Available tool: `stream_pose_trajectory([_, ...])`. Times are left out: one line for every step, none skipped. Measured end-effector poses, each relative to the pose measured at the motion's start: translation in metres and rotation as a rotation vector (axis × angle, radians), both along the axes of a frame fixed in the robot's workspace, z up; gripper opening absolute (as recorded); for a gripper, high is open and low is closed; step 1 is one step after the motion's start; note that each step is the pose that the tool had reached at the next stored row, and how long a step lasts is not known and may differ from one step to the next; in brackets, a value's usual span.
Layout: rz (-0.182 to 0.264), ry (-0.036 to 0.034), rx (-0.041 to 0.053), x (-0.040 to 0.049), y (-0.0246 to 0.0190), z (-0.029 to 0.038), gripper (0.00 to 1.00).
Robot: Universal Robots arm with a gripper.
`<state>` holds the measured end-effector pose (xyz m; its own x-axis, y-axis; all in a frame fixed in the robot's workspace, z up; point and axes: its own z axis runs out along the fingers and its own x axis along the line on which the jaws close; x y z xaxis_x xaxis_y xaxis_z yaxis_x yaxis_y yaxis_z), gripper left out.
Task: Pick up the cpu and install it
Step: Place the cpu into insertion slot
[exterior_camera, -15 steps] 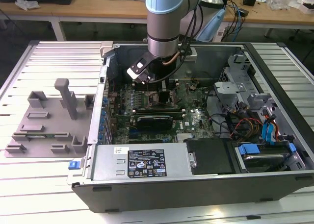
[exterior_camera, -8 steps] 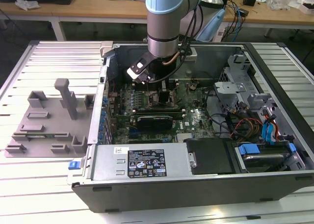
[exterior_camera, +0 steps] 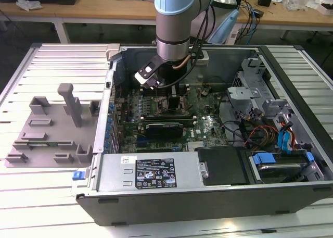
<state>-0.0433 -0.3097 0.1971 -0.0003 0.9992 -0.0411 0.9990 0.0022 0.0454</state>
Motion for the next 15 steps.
stream_pose_trajectory([0.000, 0.0000, -0.0001, 0.0000, 0.0000, 0.0000, 0.55])
stream_pose_trajectory([0.000, 0.0000, 0.0000, 0.0000, 0.0000, 0.0000, 0.55])
stream_pose_trajectory([0.000, 0.0000, -0.0001, 0.0000, 0.0000, 0.0000, 0.55])
stream_pose_trajectory([0.000, 0.0000, 0.0000, 0.0000, 0.0000, -0.0001, 0.55])
stream_pose_trajectory([0.000, -0.0001, 0.0001, 0.0000, 0.0000, -0.0001, 0.55])
stream_pose_trajectory([0.000, -0.0006, 0.0007, 0.0001, 0.0001, -0.0003, 0.55])
stream_pose_trajectory([0.000, -0.0004, 0.0006, 0.0001, 0.0001, -0.0003, 0.62])
stream_pose_trajectory([0.000, -0.0002, 0.0003, 0.0001, 0.0001, -0.0002, 0.62])
stream_pose_trajectory([0.000, 0.0000, 0.0000, 0.0000, 0.0000, -0.0001, 0.62])
stream_pose_trajectory([0.000, 0.0000, 0.0001, 0.0000, 0.0000, -0.0001, 0.62])
stream_pose_trajectory([0.000, -0.0002, 0.0034, 0.0000, 0.0000, -0.0001, 0.62])
stream_pose_trajectory([0.000, -0.0006, 0.0079, 0.0000, 0.0000, -0.0001, 0.62])
stream_pose_trajectory([0.000, -0.0009, 0.0120, 0.0000, 0.0000, -0.0001, 0.62])
stream_pose_trajectory([0.000, -0.0009, 0.0140, 0.0000, 0.0000, -0.0001, 0.62])
stream_pose_trajectory([0.000, -0.0009, 0.0155, 0.0000, 0.0000, -0.0001, 0.62])
